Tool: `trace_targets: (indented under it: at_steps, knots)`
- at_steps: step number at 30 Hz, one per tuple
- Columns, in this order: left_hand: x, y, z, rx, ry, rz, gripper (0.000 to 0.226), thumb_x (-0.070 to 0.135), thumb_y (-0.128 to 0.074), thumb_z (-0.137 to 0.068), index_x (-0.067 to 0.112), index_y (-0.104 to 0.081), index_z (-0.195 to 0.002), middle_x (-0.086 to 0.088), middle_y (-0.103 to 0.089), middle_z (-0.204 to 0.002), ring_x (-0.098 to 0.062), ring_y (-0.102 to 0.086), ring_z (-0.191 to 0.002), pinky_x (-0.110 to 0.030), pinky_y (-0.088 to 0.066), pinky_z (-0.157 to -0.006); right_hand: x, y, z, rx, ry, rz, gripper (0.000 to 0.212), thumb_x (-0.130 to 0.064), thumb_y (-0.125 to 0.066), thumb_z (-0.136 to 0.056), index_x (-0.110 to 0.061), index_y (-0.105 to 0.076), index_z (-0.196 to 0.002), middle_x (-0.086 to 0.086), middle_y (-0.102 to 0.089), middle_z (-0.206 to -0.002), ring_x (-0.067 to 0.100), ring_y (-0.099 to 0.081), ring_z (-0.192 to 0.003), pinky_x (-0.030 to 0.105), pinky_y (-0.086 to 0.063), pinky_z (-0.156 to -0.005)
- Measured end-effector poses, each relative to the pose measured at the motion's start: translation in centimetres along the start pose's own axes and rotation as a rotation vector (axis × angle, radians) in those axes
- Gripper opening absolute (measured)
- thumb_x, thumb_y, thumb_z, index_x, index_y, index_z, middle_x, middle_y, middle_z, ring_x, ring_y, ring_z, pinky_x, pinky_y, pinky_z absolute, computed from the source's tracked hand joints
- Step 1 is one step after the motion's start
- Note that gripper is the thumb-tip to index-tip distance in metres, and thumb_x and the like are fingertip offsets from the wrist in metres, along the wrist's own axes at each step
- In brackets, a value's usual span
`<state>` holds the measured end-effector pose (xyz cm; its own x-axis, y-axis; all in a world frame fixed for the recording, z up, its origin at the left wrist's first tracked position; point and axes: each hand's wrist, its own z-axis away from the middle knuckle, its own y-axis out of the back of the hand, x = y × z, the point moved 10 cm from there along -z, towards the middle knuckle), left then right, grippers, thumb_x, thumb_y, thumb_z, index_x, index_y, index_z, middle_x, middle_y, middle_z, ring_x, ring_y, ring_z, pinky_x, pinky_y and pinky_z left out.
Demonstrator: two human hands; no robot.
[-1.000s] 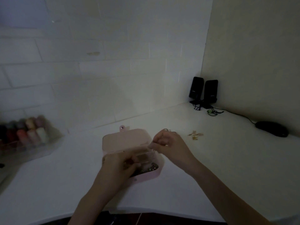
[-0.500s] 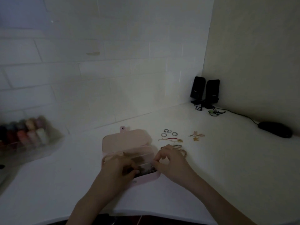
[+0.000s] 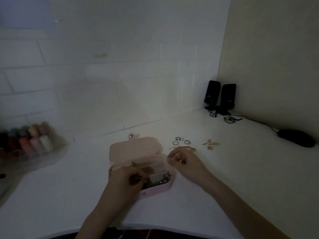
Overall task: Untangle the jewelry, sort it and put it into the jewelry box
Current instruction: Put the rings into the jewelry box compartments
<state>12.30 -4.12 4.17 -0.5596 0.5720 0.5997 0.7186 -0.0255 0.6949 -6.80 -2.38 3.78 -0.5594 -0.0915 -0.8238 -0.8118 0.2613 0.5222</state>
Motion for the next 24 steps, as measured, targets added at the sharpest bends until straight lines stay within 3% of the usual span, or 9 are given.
trace_targets:
  at_steps: [2,5,9,15,18,21,24]
  knots:
    - [0.2,0.3,-0.1,0.032,-0.024,-0.002,0.023,0.017,-0.067,-0.057,0.039,-0.06,-0.057,0.022,-0.064,-0.064,0.006,-0.06,-0.066,-0.008,-0.041,-0.061,0.5,3.3,-1.8,0.126,-0.004,0.017,0.006,-0.024,-0.067,-0.086,-0.021,-0.063,-0.083,-0.005,-0.056,-0.069,0.0,-0.047,-0.054,0.021,-0.037,-0.057]
    - [0.2,0.6,-0.2,0.06,-0.045,0.02,0.014,0.02,-0.063,-0.057,0.031,-0.056,-0.059,0.014,-0.064,-0.064,0.0,-0.061,-0.066,-0.027,-0.051,-0.064,2.4,8.5,-4.6,0.298,-0.03,0.226,0.01,-0.022,-0.066,-0.086,-0.012,-0.066,-0.089,0.0,-0.06,-0.075,0.004,-0.049,-0.06,0.018,-0.036,-0.057]
    - [0.2,0.7,-0.3,0.077,-0.045,0.025,0.011,0.02,-0.062,-0.057,0.028,-0.054,-0.06,0.013,-0.061,-0.062,-0.005,-0.06,-0.065,-0.031,-0.051,-0.062,7.1,8.8,-6.3,0.219,-0.19,0.389,0.023,-0.033,-0.067,-0.085,-0.012,-0.063,-0.092,-0.006,-0.053,-0.076,0.01,-0.05,-0.072,0.022,-0.035,-0.064]
    - [0.1,0.5,-0.2,0.052,-0.018,-0.004,0.013,0.023,-0.065,-0.059,0.032,-0.055,-0.061,0.017,-0.063,-0.066,0.003,-0.059,-0.068,-0.021,-0.046,-0.064,8.3,6.5,-6.4,0.136,-0.241,0.401,0.018,-0.026,-0.066,-0.087,-0.013,-0.056,-0.081,-0.007,-0.048,-0.067,0.006,-0.046,-0.06,0.02,-0.035,-0.054]
    - [0.4,1.1,-0.2,0.088,-0.005,-0.003,0.009,0.023,-0.068,-0.065,0.026,-0.059,-0.064,0.016,-0.065,-0.069,0.001,-0.06,-0.068,-0.014,-0.042,-0.062,8.1,6.1,-6.6,0.115,-0.197,0.36,0.021,-0.027,-0.066,-0.087,-0.014,-0.054,-0.077,-0.006,-0.05,-0.068,0.012,-0.05,-0.068,0.015,-0.033,-0.054]
    - [0.5,1.7,-0.4,0.131,0.056,0.096,0.019,0.009,-0.073,-0.075,0.021,-0.061,-0.068,0.016,-0.066,-0.074,0.001,-0.062,-0.072,-0.009,-0.042,-0.061,6.9,6.1,-6.7,0.142,-0.139,0.249,0.02,-0.026,-0.068,-0.085,-0.012,-0.057,-0.078,-0.006,-0.054,-0.07,0.008,-0.05,-0.066,0.014,-0.034,-0.057]
    - [0.7,1.7,-1.4,0.111,0.105,0.144,0.007,0.032,-0.066,-0.075,0.028,-0.062,-0.078,0.021,-0.066,-0.081,0.0,-0.062,-0.079,-0.027,-0.05,-0.077,4.6,5.7,-6.6,0.126,-0.062,-0.096,0.017,-0.014,-0.074,-0.08,-0.011,-0.058,-0.074,0.01,-0.065,-0.069,0.018,-0.058,-0.066,0.028,-0.044,-0.066]
